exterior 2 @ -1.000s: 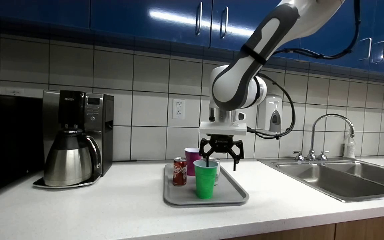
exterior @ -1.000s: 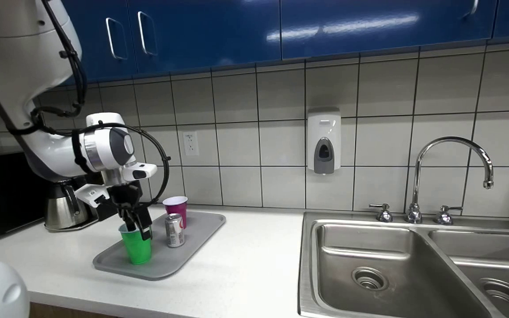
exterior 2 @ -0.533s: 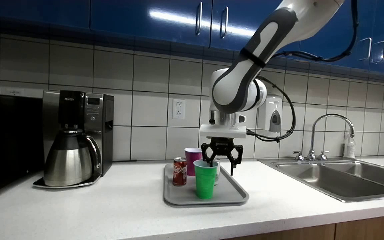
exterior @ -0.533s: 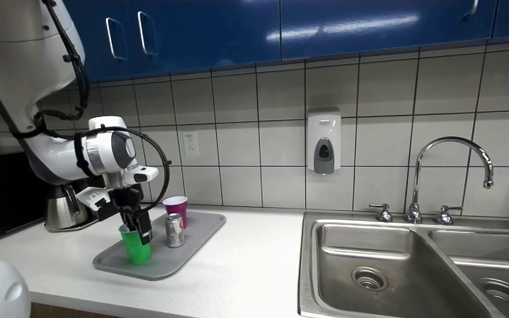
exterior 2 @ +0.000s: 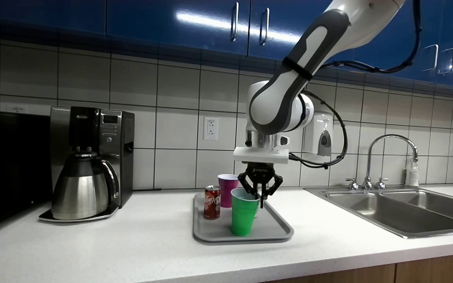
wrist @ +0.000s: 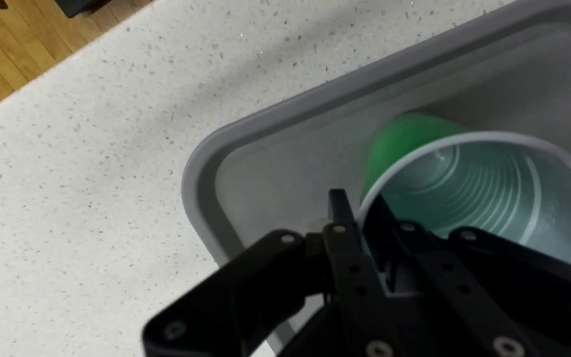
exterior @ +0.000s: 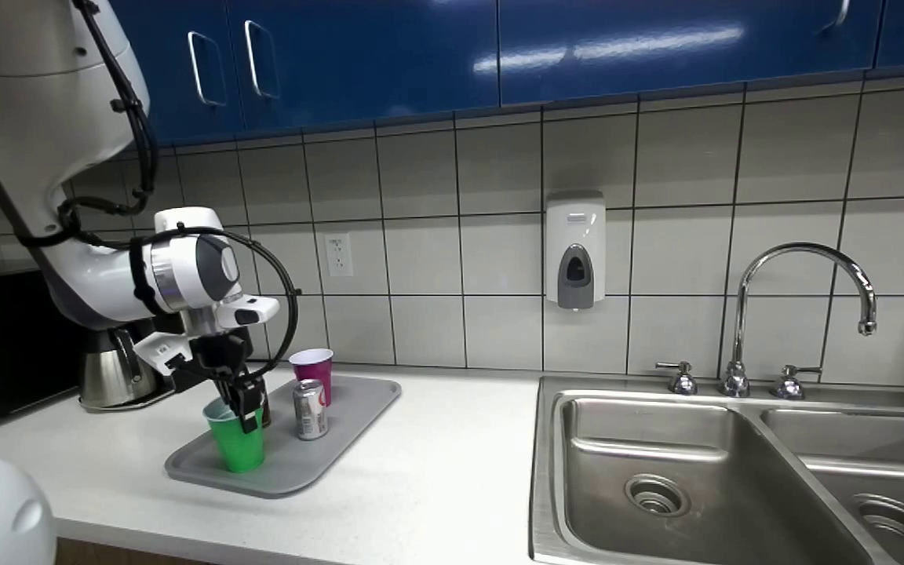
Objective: Remove the green and purple cups from the tray
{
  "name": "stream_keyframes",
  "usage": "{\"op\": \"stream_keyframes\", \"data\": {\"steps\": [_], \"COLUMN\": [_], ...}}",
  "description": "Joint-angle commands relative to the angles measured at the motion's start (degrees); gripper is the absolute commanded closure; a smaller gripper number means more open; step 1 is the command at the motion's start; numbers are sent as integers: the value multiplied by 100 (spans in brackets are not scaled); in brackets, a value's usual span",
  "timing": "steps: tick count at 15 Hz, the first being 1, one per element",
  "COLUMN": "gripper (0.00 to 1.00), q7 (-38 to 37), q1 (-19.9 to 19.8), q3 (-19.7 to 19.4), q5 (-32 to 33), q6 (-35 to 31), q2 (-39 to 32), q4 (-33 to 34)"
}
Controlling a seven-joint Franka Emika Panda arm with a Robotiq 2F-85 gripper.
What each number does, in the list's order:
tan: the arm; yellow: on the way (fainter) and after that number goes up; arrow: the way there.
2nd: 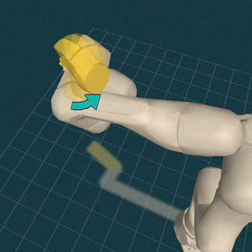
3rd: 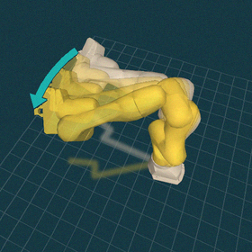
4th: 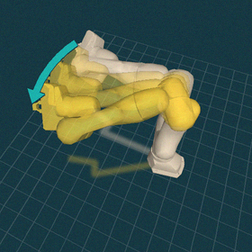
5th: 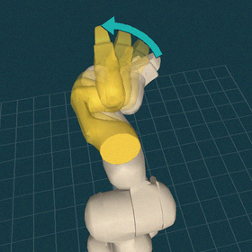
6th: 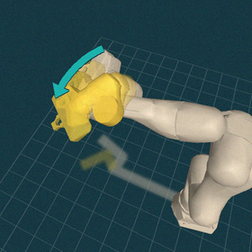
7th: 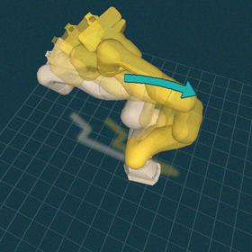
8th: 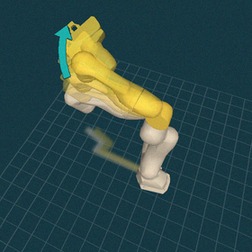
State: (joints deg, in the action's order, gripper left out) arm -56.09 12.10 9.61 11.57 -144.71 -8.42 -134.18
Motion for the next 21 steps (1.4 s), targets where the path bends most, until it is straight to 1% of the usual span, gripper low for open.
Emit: {"op": "stream_keyframes", "data": {"steps": [1,11,21], "gripper": [100,99,99], "q7": [-147,-43,138], "q1": [103,22,-206], "q3": [-93,-63,-21], "q5": [-36,-287,-622], "q6": [-114,-192,-111], "q2": [69,698,1757], "q4": [17,-279,-998]}}
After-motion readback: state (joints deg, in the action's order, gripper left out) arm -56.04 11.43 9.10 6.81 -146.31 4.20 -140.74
